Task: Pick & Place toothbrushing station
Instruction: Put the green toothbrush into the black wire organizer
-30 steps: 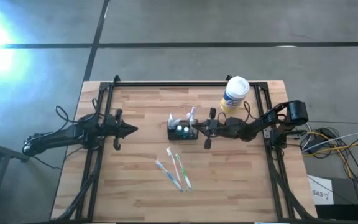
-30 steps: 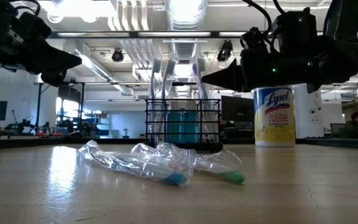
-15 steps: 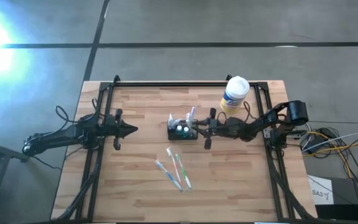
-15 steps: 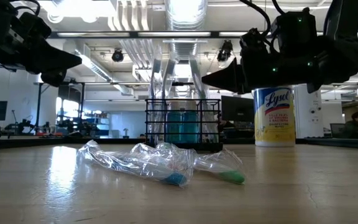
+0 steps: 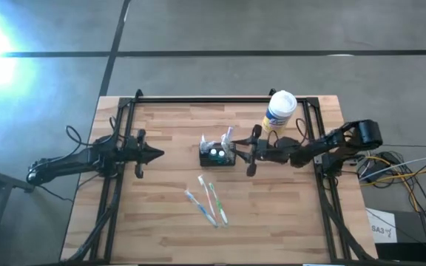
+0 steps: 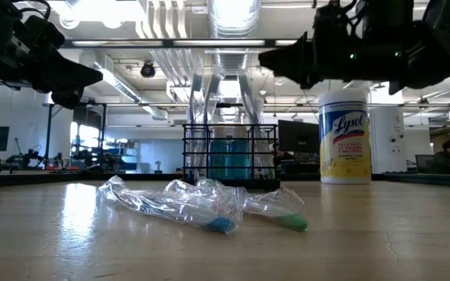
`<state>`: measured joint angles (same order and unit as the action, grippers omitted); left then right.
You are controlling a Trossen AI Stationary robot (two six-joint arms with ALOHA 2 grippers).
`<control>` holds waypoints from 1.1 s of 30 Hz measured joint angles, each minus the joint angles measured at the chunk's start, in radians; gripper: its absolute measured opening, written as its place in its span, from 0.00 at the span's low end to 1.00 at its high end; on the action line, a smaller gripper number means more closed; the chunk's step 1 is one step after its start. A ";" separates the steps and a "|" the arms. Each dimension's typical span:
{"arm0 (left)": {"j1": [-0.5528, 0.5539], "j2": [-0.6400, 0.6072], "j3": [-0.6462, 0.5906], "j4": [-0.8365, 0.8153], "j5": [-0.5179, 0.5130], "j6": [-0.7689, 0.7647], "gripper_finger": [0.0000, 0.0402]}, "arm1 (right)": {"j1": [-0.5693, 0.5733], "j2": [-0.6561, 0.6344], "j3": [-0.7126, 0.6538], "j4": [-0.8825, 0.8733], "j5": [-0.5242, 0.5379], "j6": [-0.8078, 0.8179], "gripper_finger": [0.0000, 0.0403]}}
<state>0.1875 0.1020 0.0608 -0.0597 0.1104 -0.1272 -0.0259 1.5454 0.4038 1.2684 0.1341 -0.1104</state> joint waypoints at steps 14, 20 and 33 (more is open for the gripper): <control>0.000 -0.001 0.004 0.000 0.000 -0.012 0.05 | 0.119 -0.601 0.000 -0.702 -0.003 -0.066 0.17; 0.000 -0.001 0.004 0.001 0.000 -0.019 0.05 | 0.120 -0.881 -0.056 -0.817 0.002 -0.077 0.03; 0.000 -0.001 0.002 0.052 0.000 -0.031 0.05 | 0.119 -1.250 -0.314 -0.809 0.073 0.004 0.02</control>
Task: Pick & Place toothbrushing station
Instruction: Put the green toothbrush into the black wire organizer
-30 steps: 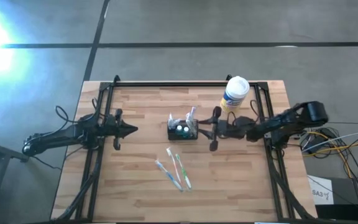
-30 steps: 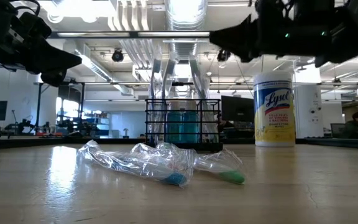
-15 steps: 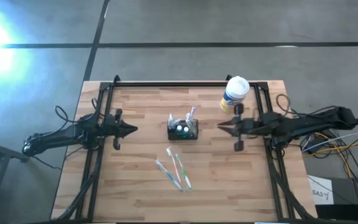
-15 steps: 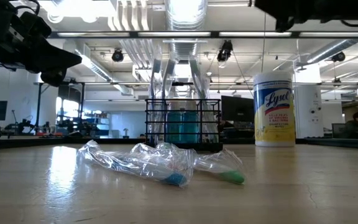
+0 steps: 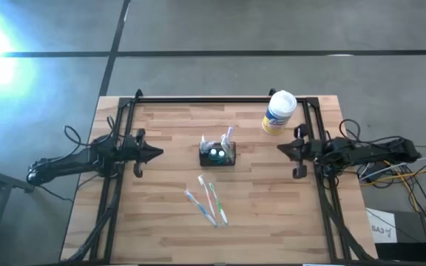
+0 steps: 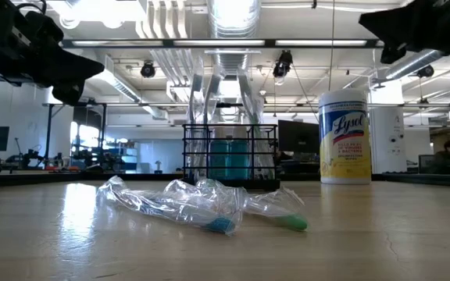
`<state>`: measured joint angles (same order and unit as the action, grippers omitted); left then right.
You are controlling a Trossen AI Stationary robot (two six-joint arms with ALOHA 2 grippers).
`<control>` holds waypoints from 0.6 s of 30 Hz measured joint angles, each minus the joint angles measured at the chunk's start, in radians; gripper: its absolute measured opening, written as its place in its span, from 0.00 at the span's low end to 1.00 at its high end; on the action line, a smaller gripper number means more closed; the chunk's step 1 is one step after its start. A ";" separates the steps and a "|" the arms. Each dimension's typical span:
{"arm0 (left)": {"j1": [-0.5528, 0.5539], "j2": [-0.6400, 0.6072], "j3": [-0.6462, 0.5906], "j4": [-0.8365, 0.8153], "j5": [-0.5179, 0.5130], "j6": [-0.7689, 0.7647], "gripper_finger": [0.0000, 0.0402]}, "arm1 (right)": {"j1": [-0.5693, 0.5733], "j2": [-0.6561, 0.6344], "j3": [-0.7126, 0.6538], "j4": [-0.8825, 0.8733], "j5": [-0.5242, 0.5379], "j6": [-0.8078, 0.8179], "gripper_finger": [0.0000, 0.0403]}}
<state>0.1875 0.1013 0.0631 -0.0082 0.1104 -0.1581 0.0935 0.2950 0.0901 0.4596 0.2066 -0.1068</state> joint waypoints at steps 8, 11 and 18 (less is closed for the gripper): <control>0.000 0.000 0.000 0.000 0.000 -0.001 0.05 | 0.000 -0.133 -0.082 -0.019 0.010 0.017 0.02; 0.000 0.000 0.000 0.000 0.000 -0.002 0.05 | 0.000 -0.145 -0.082 -0.049 0.021 0.022 0.02; 0.000 0.000 -0.001 0.000 0.000 -0.003 0.05 | 0.000 -0.132 -0.081 -0.053 0.033 0.022 0.02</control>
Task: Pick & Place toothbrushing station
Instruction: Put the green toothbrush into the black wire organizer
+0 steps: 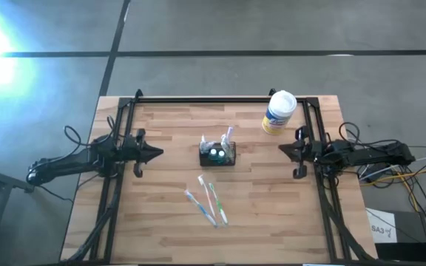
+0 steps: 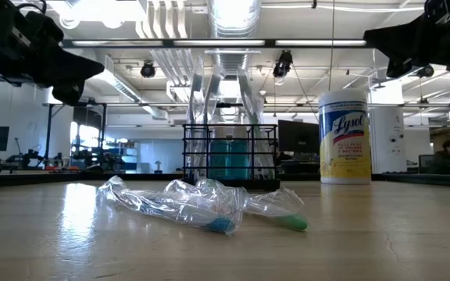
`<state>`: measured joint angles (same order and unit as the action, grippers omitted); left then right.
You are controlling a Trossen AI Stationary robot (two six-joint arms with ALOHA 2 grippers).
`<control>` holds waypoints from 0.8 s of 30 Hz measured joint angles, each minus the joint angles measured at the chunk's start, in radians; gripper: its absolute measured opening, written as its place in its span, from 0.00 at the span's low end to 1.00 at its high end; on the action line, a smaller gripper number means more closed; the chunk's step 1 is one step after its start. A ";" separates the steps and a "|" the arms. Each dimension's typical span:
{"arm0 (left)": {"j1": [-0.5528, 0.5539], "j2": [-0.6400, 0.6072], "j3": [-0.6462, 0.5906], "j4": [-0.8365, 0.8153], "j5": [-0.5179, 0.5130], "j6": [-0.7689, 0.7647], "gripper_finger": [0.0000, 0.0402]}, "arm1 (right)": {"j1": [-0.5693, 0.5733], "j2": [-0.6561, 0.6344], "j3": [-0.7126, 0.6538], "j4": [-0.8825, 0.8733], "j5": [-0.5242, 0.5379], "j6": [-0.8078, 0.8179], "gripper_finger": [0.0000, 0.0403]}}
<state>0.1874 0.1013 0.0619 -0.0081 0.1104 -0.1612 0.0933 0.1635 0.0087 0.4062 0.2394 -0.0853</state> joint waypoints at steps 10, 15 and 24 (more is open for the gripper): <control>0.000 0.000 -0.001 0.000 0.000 -0.020 0.05 | 0.000 0.029 0.000 0.000 0.000 0.015 0.02; 0.000 0.000 -0.001 0.000 0.000 -0.020 0.05 | 0.000 0.029 0.000 0.001 0.000 0.027 0.02; 0.000 0.000 -0.001 0.001 0.000 -0.016 0.05 | 0.002 0.098 0.084 -0.035 -0.001 0.125 0.02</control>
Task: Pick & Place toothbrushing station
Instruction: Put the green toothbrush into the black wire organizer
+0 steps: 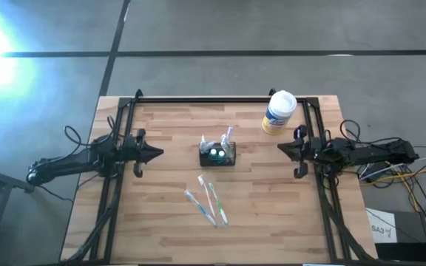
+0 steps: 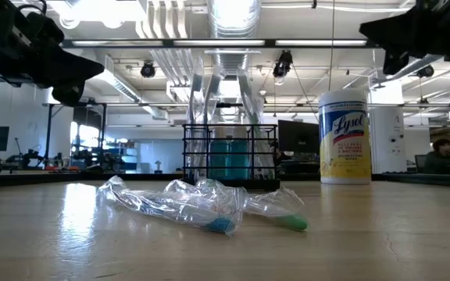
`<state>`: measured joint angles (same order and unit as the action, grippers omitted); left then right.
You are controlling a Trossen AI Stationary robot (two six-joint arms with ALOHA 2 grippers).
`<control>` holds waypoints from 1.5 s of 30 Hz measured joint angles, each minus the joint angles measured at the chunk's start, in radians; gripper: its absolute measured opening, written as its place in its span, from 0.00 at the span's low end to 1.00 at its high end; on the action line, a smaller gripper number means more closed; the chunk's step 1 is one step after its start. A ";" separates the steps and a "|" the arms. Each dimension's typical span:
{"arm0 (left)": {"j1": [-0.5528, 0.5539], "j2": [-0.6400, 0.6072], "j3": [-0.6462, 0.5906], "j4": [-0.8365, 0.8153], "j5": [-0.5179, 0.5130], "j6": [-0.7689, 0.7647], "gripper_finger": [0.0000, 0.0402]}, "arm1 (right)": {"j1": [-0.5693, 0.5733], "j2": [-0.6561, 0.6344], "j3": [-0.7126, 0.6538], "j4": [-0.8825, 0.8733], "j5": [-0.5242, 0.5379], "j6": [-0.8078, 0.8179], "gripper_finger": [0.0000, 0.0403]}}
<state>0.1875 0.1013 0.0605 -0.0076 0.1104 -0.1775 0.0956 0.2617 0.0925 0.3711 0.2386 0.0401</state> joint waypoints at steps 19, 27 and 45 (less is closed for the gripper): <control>0.000 0.000 0.000 0.018 0.083 -0.012 0.05 | 0.200 1.043 0.697 -0.376 0.208 0.392 0.02; 0.000 0.000 0.000 0.029 0.088 -0.003 0.05 | 0.247 1.388 1.026 -0.658 0.198 0.617 0.02; 0.000 0.000 0.000 -0.020 0.223 0.001 0.05 | 0.232 1.903 1.576 -1.161 0.055 0.993 0.49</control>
<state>0.1875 0.1017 0.0601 -0.0271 0.3332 -0.1761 0.3278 2.1652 1.6690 -0.7903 0.2935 1.0336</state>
